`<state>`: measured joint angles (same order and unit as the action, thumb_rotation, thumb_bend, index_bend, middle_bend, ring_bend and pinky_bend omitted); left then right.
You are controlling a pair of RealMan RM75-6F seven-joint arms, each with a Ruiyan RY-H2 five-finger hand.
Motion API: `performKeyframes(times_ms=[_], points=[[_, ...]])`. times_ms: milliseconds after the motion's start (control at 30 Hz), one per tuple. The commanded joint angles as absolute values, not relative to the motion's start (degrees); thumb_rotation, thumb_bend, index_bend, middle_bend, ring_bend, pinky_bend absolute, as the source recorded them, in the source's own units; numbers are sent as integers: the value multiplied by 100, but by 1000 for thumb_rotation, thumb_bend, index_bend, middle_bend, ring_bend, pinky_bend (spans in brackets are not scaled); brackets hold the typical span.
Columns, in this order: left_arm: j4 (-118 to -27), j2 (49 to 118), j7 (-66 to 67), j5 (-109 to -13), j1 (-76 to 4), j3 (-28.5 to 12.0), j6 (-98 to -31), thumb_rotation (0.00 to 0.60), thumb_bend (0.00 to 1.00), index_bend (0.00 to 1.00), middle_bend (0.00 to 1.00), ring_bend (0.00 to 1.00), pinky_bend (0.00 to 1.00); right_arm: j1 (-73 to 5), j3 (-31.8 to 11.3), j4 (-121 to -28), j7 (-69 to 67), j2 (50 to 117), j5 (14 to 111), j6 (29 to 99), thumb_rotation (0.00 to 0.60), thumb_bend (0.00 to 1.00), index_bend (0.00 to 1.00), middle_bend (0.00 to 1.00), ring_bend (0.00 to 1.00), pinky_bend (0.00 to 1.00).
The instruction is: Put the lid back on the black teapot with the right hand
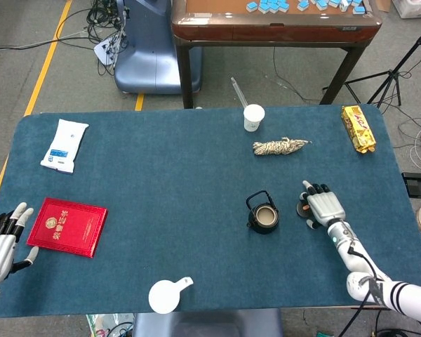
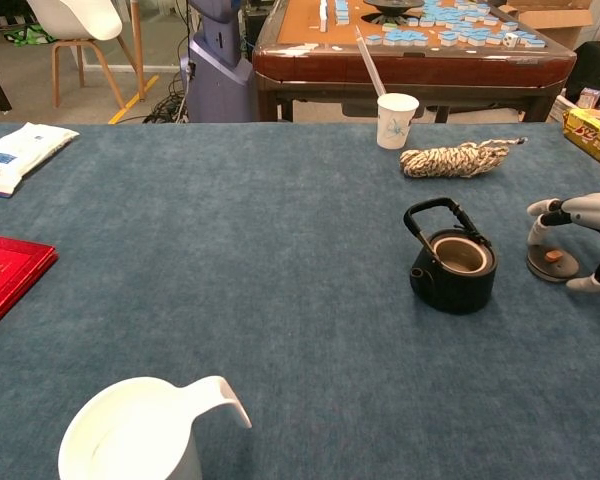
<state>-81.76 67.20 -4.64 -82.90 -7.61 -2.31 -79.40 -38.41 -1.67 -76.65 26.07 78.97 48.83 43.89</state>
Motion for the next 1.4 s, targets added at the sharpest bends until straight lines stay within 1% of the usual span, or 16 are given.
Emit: performKeyframes(times_ms=[33, 467, 967, 1167, 1400], points=[[-8165, 6723, -477, -8284, -762, -231, -7931, 600, 354, 20, 0, 0, 0, -3851, -169, -7658, 2604, 7906, 4876, 4386, 600, 299, 248, 0, 0, 0], [-8059, 6758, -578, -8272, -763, -226, -7900, 600, 354, 20, 0, 0, 0, -3911, -153, -7533, 2593, 7985, 4847, 4333, 600, 301, 287, 0, 0, 0], [-7927, 6803, -739, -8305, -739, -212, -7929, 600, 354, 20, 0, 0, 0, -3931, -132, -7576, 2653, 7999, 4802, 4412, 600, 303, 380, 0, 0, 0], [-7932, 6793, -735, -8312, -731, -212, -7947, 600, 353, 20, 0, 0, 0, -3941, -126, -7715, 2684, 7914, 4807, 4450, 600, 302, 391, 0, 0, 0], [-7984, 6762, -708, -8315, -733, -226, -7964, 600, 353, 20, 0, 0, 0, -3933, -118, -8088, 2773, 7671, 4818, 4614, 600, 303, 393, 0, 0, 0]])
